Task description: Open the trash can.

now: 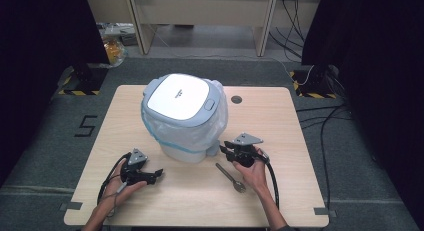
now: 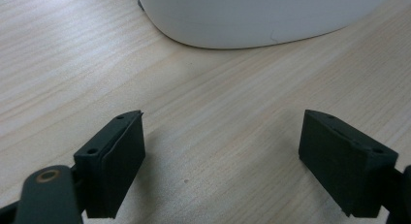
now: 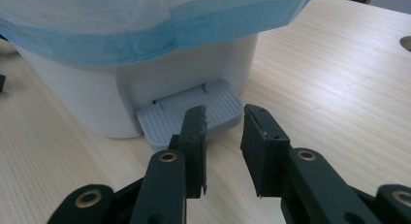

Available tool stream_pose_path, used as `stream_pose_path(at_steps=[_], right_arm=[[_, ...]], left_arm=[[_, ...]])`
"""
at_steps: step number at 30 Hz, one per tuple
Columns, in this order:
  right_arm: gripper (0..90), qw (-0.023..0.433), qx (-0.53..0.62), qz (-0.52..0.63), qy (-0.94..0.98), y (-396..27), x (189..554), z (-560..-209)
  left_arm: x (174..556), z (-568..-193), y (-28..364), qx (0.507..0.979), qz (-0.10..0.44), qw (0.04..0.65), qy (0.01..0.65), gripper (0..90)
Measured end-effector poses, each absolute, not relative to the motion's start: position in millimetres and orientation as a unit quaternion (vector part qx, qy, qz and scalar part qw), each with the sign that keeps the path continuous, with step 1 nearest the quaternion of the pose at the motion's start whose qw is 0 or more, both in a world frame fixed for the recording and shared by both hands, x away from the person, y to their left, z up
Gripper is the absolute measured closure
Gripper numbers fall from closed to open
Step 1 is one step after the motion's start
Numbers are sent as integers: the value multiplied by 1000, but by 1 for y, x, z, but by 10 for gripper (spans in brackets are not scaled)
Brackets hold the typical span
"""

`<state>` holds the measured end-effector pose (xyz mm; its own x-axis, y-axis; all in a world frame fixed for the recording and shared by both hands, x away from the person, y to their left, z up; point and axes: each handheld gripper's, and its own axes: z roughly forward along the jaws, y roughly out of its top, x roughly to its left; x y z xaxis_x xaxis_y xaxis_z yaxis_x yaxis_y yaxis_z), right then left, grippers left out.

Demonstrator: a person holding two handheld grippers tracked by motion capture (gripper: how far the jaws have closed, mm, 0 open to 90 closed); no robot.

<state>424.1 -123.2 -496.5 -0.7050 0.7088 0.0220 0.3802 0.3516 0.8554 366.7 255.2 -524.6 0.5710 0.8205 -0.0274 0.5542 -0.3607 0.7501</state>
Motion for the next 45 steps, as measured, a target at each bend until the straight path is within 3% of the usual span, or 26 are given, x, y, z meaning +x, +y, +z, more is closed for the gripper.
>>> stream_pose_path(at_steps=[19, 45], right_arm=[[717, 164, 312, 461, 814, -101, 439, -505], [722, 139, 311, 462, 819, -107, 444, -514]], left_arm=[[367, -525, 255, 805, 179, 370, 427, 156], [367, -525, 255, 805, 179, 370, 427, 155]])
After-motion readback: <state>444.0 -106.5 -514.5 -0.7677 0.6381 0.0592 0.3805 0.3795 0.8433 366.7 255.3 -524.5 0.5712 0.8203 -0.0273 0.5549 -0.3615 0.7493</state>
